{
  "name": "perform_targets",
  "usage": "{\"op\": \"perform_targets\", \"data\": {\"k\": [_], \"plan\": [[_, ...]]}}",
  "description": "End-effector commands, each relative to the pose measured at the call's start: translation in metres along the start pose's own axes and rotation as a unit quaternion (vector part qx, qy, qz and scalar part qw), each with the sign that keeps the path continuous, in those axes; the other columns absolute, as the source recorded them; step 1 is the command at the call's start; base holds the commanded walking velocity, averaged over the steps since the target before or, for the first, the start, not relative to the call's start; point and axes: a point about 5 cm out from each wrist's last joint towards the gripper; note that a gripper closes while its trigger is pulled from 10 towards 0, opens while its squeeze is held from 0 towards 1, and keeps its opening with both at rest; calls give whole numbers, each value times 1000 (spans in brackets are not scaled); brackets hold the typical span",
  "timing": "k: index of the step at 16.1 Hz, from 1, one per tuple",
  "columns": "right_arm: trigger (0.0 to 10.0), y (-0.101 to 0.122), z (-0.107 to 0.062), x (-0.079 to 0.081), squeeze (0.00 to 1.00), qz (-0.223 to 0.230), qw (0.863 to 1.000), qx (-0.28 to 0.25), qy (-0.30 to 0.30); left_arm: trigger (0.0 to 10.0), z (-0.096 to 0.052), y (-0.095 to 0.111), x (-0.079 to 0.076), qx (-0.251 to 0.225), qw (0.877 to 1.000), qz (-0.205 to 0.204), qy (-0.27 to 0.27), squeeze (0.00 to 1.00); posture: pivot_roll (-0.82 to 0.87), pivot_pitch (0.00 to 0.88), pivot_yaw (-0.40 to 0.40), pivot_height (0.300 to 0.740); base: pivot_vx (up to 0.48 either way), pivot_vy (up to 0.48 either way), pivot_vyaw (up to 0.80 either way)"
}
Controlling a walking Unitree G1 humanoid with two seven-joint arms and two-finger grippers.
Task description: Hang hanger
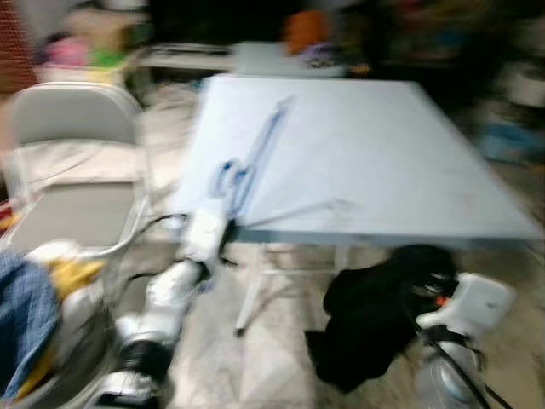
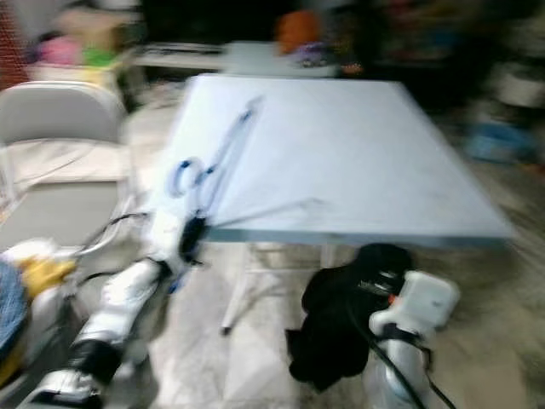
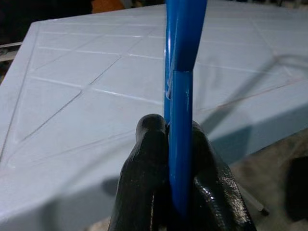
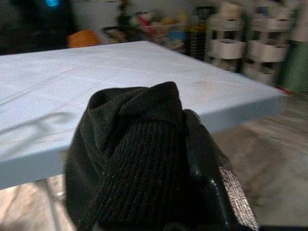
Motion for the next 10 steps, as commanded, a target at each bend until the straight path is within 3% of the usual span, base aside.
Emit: {"op": "perform_targets", "data": {"k": [1,5,7,10], "plan": [[0,7,3,-5,0,-11,1000,-16,-4,10000,8,13,-7,-21,1000,-3,-12,0,81,0,-44,740,379,0,-800],[0,11,5,-5,0,-15,1000,-24,-3,10000,10,31,-5,-60,998,13,-8,0,87,0,-47,740,402,0,-675],[0,12,7,-4,0,-23,999,-27,1,10000,13,41,-4,-70,997,14,16,0,88,1,-48,740,0,0,0],[0,12,7,1,0,-35,999,-23,31,10000,10,38,-4,-60,997,32,41,0,89,3,-57,740,0,0,0]]}}
Point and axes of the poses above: a point about 5 cm out from each wrist's last joint towards the gripper, its own z axis pointing out of the wrist towards the gripper, its own y axis along the axis of the wrist's last joint, x = y × z, and after that the axes turned 9 degrees about z, right-handed
